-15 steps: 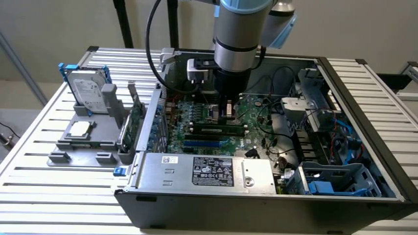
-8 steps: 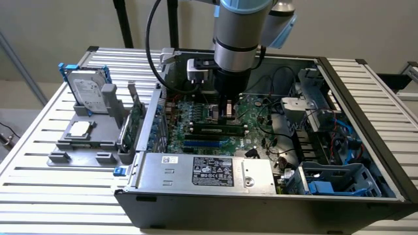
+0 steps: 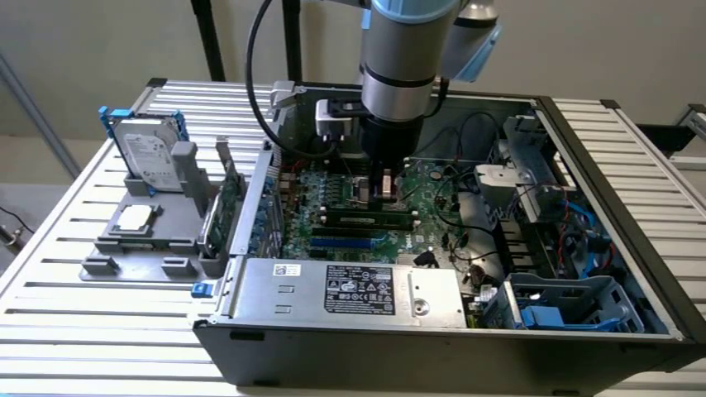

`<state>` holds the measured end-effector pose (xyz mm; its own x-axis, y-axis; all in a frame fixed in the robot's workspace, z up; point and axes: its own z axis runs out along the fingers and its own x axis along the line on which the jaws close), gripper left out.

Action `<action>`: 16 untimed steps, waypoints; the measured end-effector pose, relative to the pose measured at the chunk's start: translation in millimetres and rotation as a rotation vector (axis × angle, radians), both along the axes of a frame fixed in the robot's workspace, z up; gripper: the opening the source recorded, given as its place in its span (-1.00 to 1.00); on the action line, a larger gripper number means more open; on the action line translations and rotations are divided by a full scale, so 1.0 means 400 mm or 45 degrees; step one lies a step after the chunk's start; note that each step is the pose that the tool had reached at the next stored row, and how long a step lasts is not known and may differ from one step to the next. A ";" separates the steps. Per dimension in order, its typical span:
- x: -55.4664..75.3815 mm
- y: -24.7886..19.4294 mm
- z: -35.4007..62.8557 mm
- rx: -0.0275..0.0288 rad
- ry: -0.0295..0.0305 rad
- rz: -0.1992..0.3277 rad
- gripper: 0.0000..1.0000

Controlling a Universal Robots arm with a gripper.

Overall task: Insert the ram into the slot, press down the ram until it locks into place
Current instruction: 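Press down the ram until it locks into place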

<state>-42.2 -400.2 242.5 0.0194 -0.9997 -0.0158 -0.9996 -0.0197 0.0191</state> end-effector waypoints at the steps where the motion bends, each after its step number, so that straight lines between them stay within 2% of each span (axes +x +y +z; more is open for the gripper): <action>1: 0.000 0.001 -0.001 -0.0001 0.0000 0.000 -0.79; 6: 0.000 0.006 -0.012 0.0001 -0.0001 0.000 -0.79; 16: 0.000 0.007 -0.040 -0.0035 0.0008 0.000 -0.79</action>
